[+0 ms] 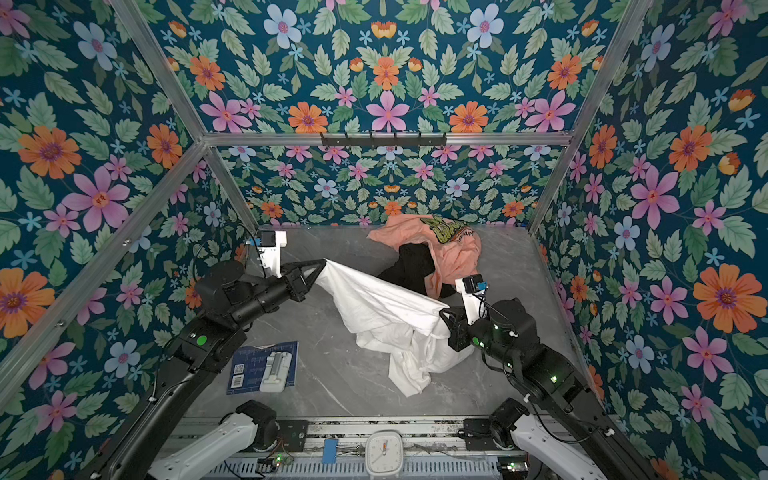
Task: Pick out a specific cloth from the pile
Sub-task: 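Lower the white t-shirt with both grippers onto the table nearer the robot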
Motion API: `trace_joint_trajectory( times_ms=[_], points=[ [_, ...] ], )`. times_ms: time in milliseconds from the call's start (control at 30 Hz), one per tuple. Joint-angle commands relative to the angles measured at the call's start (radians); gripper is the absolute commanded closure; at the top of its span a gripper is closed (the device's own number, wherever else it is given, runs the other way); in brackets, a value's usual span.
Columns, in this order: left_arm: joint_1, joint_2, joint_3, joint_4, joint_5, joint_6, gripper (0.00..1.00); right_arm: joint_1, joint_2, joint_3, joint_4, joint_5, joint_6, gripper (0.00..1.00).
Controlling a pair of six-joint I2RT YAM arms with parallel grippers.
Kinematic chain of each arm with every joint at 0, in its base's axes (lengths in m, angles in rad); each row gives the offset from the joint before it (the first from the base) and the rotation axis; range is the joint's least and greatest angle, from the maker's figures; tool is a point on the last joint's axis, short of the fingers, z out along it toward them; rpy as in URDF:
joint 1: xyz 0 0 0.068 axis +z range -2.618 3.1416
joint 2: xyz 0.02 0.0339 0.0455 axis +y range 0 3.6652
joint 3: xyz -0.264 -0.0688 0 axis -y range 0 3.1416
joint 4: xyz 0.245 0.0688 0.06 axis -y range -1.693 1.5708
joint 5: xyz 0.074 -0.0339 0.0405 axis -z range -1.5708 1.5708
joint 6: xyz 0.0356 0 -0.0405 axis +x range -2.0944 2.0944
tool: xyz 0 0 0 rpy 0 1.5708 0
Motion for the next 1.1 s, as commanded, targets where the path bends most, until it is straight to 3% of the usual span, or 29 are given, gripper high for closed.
trace_joint_trajectory(
  times_ms=[0, 467, 1067],
  points=[
    [0.0, -0.03, -0.035, -0.024, -0.004, -0.023, 1.0, 0.001, -0.022, -0.031, -0.013, 0.06, 0.036, 1.0],
    [0.0, -0.168, -0.307, -0.098, -0.024, -0.087, 1.0, 0.002, -0.039, -0.228, -0.049, 0.198, 0.209, 1.0],
    [-0.007, -0.251, -0.628, -0.116, -0.005, -0.176, 1.0, 0.001, 0.102, -0.423, -0.04, 0.066, 0.443, 1.0]
  ],
)
